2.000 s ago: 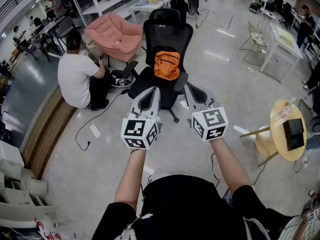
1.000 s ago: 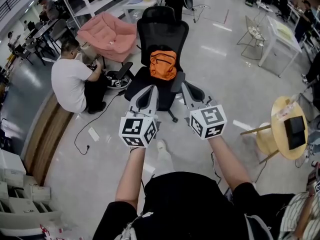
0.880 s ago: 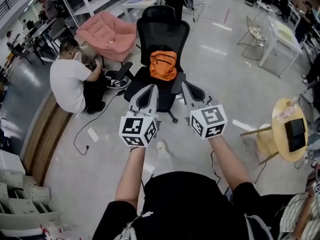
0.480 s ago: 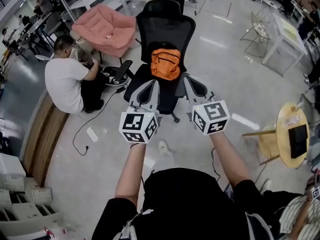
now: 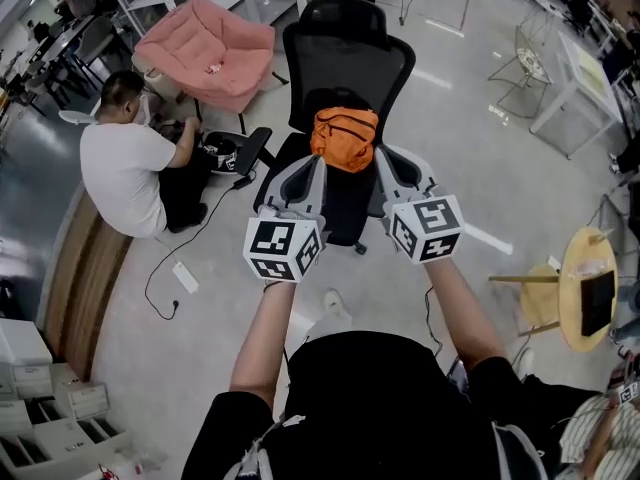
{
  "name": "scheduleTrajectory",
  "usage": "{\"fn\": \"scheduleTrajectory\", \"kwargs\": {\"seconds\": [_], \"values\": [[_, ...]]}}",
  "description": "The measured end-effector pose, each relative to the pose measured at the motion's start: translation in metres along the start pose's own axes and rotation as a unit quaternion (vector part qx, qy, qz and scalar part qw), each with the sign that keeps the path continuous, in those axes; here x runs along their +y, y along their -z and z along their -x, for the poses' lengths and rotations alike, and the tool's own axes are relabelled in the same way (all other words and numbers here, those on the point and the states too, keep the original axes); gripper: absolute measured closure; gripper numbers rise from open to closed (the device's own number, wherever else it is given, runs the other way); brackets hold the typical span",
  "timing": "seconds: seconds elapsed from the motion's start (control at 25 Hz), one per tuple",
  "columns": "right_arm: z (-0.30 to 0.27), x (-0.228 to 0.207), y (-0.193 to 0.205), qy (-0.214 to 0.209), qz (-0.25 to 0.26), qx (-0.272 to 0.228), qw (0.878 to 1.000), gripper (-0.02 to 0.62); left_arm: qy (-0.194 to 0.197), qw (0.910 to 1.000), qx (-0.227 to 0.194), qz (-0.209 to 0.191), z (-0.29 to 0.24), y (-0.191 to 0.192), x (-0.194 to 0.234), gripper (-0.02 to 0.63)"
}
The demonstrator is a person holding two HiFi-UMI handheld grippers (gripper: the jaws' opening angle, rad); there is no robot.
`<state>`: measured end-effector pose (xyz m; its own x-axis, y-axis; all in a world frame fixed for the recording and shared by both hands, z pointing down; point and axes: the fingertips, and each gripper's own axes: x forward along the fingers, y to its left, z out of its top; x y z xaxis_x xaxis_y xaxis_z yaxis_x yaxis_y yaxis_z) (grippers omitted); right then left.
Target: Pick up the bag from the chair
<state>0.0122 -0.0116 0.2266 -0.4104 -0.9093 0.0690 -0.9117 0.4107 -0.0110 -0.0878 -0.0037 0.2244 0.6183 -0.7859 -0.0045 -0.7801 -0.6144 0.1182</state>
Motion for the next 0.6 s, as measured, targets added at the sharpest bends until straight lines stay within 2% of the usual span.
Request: {"fn": "scheduleTrajectory", "kwargs": {"seconds": [0.32,0.6], "values": [[-0.086,-0.003,0.002,0.012,-0.023,0.011,1.0,0.597,0.015,0.9997,0.012,0.013,-0.044,0.002,0.071,0.6],[-0.119,-0.007,0.012,0.022,-0.023,0.021,0.999,0.597,0.033,0.9988,0.023,0.028,-0.067,0.016,0.095,0.6]]}}
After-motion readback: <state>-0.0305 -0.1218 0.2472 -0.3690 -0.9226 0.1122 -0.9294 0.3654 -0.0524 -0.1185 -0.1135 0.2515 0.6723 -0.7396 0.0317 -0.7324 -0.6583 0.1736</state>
